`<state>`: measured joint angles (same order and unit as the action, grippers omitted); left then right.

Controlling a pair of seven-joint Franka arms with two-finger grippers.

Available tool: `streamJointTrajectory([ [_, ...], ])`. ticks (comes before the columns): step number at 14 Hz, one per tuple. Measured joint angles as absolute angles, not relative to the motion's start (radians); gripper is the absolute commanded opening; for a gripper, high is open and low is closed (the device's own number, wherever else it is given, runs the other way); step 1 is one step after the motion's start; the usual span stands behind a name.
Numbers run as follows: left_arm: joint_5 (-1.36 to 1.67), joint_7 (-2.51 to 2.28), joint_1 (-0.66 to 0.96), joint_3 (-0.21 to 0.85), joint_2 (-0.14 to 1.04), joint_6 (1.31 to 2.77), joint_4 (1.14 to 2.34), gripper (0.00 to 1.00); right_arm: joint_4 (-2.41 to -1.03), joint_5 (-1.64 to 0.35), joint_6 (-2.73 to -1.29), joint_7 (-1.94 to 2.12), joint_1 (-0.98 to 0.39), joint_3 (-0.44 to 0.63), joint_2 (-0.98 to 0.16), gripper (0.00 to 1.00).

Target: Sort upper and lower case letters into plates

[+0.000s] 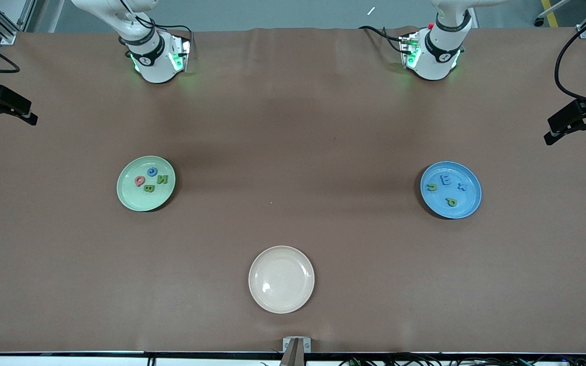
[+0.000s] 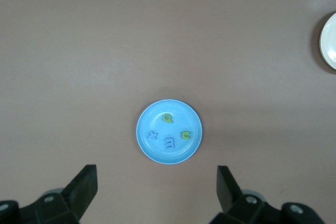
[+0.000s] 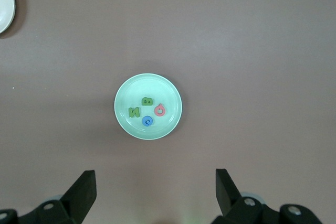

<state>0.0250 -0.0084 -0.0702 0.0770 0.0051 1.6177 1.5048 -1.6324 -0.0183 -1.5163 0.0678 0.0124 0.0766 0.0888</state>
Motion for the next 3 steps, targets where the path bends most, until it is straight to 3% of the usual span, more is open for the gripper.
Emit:
streamJointTrajectory([
  [3, 0.025, -0.008, -0.07, 0.077, 0.005, 1.618, 1.505, 1.0, -1.633, -0.018, -1.516, 0.068, 0.014, 0.079, 0.089, 1.0],
])
